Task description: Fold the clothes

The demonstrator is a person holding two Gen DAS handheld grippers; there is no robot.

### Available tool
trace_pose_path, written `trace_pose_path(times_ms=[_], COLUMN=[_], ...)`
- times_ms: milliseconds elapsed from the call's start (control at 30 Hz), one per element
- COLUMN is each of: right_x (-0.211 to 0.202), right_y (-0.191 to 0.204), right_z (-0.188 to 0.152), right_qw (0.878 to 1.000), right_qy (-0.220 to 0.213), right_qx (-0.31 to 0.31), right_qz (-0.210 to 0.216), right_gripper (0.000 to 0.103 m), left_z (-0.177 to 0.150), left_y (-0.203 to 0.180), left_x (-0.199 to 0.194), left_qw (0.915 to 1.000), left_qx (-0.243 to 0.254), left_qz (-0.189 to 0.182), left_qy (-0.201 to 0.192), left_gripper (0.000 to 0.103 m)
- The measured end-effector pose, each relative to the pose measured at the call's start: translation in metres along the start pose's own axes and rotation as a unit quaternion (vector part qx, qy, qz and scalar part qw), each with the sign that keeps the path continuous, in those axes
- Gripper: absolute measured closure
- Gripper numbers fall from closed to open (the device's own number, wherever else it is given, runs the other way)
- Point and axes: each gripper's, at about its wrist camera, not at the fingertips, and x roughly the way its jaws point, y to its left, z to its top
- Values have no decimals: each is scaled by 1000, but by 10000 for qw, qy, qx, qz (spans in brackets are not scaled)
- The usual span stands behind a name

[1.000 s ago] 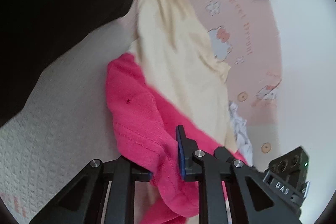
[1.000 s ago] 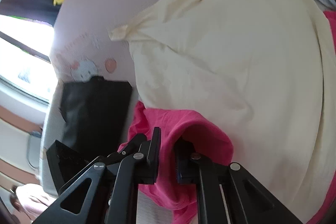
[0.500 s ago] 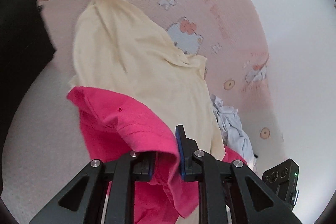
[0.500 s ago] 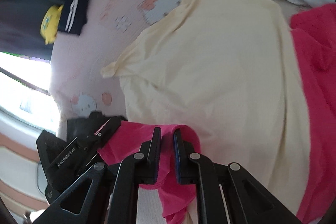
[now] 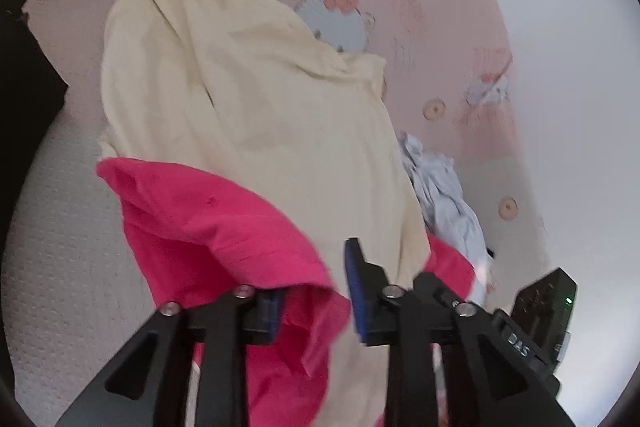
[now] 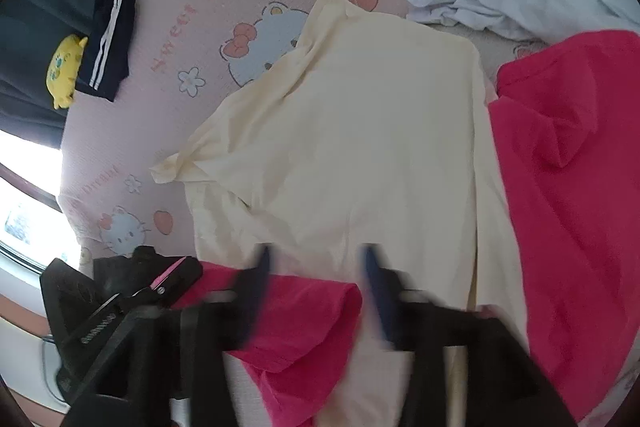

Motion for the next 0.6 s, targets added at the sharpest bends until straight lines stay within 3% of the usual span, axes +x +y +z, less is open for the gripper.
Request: trace_pose_path(times_ms=[133,300,500,600], right_x=[-11,-21,-28,-26], right_y=[6,22,41,47], right_z=[-3,-12,-23,-32], right_qw=[9992,9918,9700,9600], right_qy=[-74,-174,-258,-162], right_qx=[-355,-1140,-2180,-2574], right_qz=[-174,-558,-1042,-1089], right_gripper=[47,38,33,33], left_z=[-2,-7,-14,-20], left_y=[-16,-28,-23,-23], left_x=[-20,-45,-65,-65], left_qw=[9988,9919,9806,9691], left_qx=[466,1041,1430,1731], left_qz=[159,729,1327,1739], left_qy=[-54,-94,-204,-239], left_gripper=[33,32,32,32])
